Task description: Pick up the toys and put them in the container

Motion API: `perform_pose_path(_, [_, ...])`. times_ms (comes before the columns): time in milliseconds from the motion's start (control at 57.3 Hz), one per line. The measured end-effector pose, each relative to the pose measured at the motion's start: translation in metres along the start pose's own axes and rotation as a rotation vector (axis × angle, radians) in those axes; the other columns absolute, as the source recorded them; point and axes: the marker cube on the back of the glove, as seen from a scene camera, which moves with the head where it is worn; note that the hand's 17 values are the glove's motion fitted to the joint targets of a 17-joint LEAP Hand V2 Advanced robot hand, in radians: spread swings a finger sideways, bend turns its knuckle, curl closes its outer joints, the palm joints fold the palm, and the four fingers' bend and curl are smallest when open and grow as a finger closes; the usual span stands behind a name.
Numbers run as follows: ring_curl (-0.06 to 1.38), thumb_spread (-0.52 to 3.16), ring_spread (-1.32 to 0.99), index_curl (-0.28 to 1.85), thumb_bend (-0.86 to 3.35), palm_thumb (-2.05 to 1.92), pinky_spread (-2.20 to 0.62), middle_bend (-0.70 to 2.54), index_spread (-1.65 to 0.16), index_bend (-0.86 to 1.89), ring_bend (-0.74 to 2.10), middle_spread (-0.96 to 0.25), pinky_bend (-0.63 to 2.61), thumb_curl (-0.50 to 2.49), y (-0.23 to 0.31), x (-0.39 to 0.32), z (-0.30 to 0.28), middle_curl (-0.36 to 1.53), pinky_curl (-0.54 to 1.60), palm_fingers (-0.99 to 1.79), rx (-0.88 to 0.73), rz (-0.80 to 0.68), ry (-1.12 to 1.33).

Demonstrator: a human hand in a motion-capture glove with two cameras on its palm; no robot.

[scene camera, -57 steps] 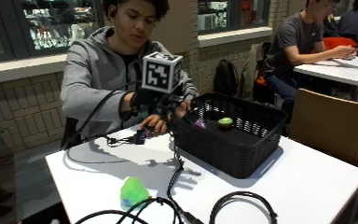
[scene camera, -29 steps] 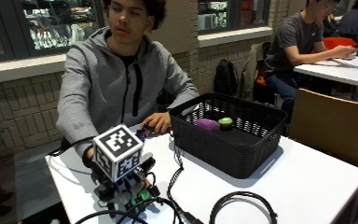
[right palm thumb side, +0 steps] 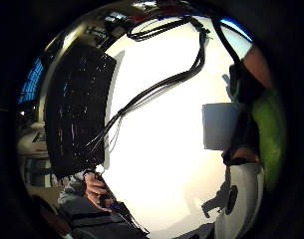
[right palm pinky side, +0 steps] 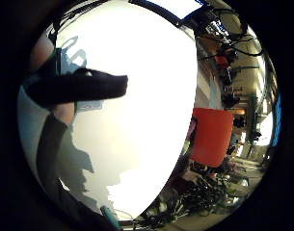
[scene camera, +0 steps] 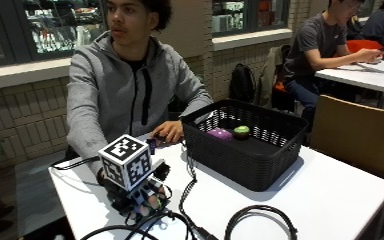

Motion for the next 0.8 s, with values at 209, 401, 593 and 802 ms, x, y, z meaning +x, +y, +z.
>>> perform_pose_path(209, [0.64, 1.57, -0.34, 0.44, 0.42, 0.78, -0.37, 0.26, -0.24, 0.49, 0.92, -0.13, 1.02, 0.56, -0.001, -0.041, -0.04, 0.64, 0.39, 0.86, 0.098, -0.12, -0.078])
perform_pose_path(401, [0.7, 1.54, -0.39, 0.54, 0.41, 0.79, -0.4, 0.33, -0.23, 0.56, 0.99, -0.2, 1.08, 0.64, -0.014, -0.129, -0.119, 0.78, 0.45, 0.81, 0.196, -0.374, -0.059])
perform_pose_path(593, [0.75, 1.52, -0.42, 0.65, 0.4, 0.79, -0.41, 0.38, -0.23, 0.61, 1.05, -0.25, 1.15, 0.71, -0.027, -0.233, -0.157, 0.91, 0.49, 0.73, 0.22, -0.579, -0.025])
perform_pose_path(802, [0.8, 1.51, -0.45, 0.77, 0.39, 0.78, -0.41, 0.43, -0.23, 0.66, 1.12, -0.29, 1.18, 0.78, -0.045, -0.301, -0.15, 1.05, 0.53, 0.64, 0.203, -0.654, 0.119])
